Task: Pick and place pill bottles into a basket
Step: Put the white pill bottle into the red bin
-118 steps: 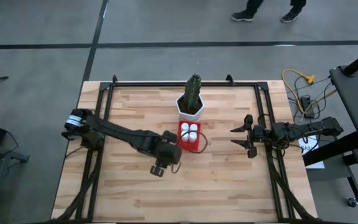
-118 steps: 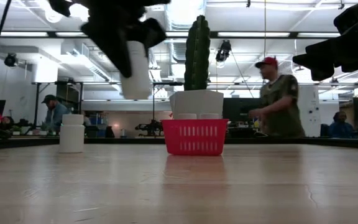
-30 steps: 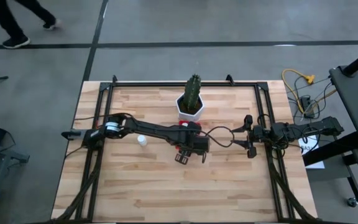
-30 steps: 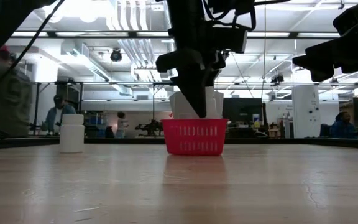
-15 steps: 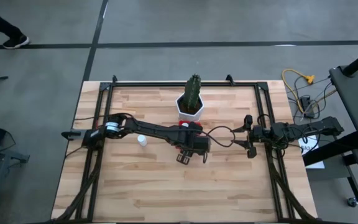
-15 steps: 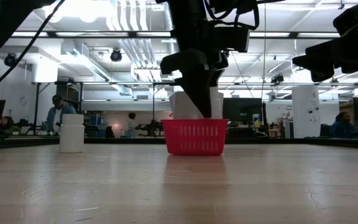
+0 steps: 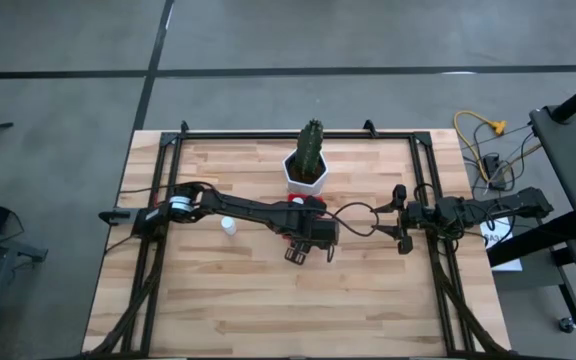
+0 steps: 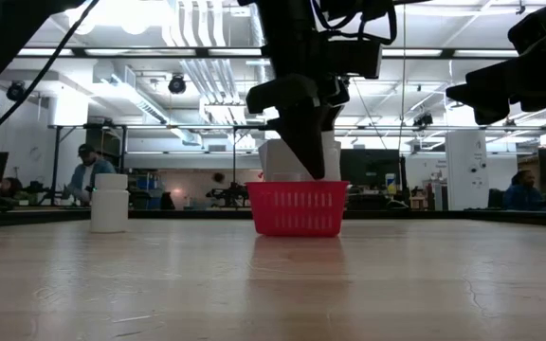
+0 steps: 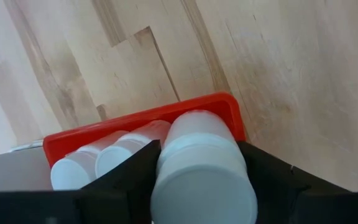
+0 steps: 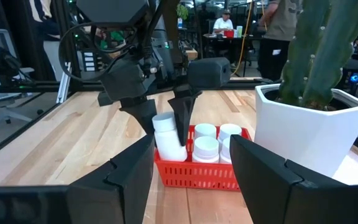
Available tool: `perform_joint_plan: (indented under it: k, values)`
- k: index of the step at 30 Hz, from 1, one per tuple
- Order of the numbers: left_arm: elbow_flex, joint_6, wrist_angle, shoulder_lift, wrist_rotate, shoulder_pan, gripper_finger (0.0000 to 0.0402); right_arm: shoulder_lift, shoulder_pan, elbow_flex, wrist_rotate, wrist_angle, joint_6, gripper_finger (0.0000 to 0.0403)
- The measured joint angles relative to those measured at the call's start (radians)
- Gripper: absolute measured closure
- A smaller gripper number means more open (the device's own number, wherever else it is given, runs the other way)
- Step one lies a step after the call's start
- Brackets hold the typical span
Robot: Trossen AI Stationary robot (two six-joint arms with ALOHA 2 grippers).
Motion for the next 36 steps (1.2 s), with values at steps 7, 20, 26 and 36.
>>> perform_joint_plan:
  k: [7,20,26,36]
  values:
    - [0.000,-0.002,0.000,0.000,0.000,0.000,0.0199,0.000,0.000,0.000,0.000,0.000,0.000,0.0202]
    - [0.000,-0.001,0.016,0.000,-0.015,-0.001,0.0195,0.000,0.000,0.000,0.000,0.000,0.000,0.0202]
    - [0.011,-0.001,0.005,-0.004,-0.025,-0.009,0.0195,0.000,0.000,0.000,0.000,0.000,0.000,0.0202]
    - [0.012,-0.012,-0.113,-0.077,-0.053,-0.046,0.0195,0.020,0.000,0.000,0.000,-0.001,-0.003,0.0202]
